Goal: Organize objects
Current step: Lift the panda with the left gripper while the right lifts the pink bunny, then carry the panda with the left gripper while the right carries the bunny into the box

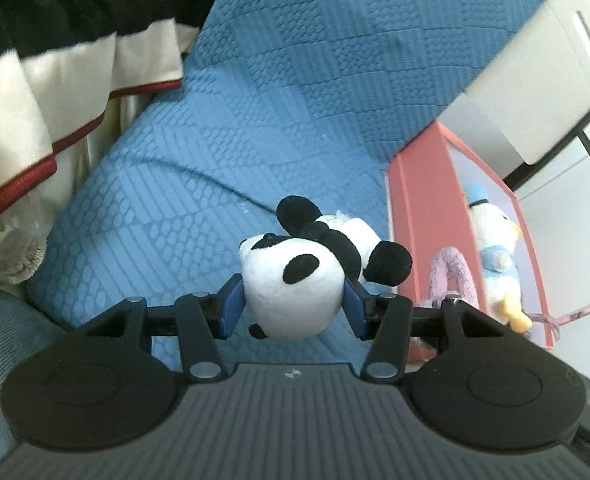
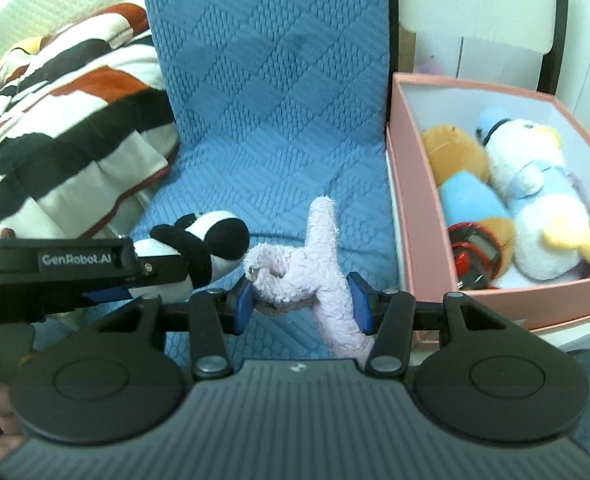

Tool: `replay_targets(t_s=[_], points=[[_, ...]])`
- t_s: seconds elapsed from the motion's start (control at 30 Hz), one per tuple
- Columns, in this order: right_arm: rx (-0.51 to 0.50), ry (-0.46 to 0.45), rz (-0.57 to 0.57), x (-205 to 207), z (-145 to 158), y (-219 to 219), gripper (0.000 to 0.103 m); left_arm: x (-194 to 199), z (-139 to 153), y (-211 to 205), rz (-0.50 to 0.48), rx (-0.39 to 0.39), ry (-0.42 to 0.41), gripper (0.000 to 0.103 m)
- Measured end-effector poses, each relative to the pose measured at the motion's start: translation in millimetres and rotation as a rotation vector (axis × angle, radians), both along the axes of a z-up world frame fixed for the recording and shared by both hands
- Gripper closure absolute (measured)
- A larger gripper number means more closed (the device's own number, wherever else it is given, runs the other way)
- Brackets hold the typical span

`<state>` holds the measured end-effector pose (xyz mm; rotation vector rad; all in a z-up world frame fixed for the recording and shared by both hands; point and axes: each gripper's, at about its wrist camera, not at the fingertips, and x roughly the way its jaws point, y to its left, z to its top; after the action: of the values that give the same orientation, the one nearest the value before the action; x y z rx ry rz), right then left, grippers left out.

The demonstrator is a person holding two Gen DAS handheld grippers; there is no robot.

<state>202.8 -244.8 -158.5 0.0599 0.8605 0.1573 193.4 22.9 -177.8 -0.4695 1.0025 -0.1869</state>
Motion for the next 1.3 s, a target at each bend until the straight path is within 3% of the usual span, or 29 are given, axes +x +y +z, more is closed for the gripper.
replay_targets(t_s=[0.4,0.67,1.3], points=[[0.013,0.0,0.039,1.2,33.7,-23.6,0.051,-8.1,42.9,-40.6,-0.029,0.044,-0.027,0.045],[0.022,-0.039,0.027,10.0,60.6,-63.2,0.051,2.0,63.5,-72.3,-0.034,0.002,-0.025,0.045],[0.054,-0.173,-0.071,20.4,123.9,-176.7,0.051,25.9,143.8,-212.3,-0.156,-0.014,-0.167,0.045]])
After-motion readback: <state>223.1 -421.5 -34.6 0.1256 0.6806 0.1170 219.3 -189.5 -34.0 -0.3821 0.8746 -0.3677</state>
